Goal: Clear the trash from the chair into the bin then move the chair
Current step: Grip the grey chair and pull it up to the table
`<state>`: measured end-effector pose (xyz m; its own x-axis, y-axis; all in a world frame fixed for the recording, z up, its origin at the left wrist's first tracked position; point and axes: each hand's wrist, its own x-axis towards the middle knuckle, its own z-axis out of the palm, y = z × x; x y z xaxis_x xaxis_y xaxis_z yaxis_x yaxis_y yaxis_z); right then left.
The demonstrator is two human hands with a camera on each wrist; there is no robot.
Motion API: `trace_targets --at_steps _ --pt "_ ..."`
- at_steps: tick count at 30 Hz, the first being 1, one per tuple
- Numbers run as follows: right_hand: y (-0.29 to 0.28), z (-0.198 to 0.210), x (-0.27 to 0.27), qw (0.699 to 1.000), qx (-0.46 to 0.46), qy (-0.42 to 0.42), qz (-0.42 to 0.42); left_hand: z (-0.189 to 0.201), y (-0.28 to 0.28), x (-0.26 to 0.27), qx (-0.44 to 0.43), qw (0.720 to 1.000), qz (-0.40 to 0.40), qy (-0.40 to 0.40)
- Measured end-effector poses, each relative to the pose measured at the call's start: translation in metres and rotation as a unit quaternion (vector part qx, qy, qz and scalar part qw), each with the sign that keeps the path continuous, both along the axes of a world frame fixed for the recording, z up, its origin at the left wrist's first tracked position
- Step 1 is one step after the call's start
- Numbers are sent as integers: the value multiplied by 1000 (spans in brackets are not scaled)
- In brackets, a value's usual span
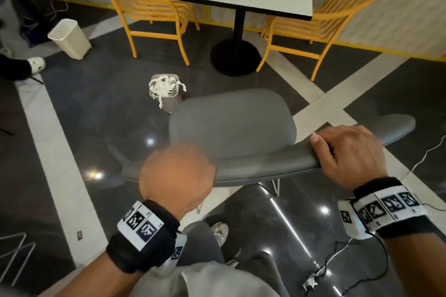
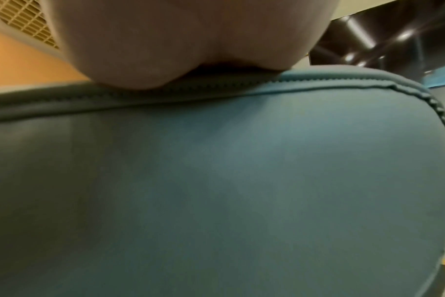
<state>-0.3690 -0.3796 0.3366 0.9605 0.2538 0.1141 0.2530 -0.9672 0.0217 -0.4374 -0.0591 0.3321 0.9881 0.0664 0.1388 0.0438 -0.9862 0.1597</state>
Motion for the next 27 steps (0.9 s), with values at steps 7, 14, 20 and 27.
trace_targets --at_steps 7,14,20,27 --pt "2 -5 1 1000 4 -21 -11 -1 -1 0 3 1000 29 -6" --pt "3 -7 -7 1000 -12 -26 -13 -3 -4 -9 -6 999 41 -31" --pt "5 -6 -11 999 -1 -41 -3 -6 -4 -12 5 997 39 -62" --pt "8 -3 -15 998 7 -58 5 -9 -2 -12 20 996 36 -78"
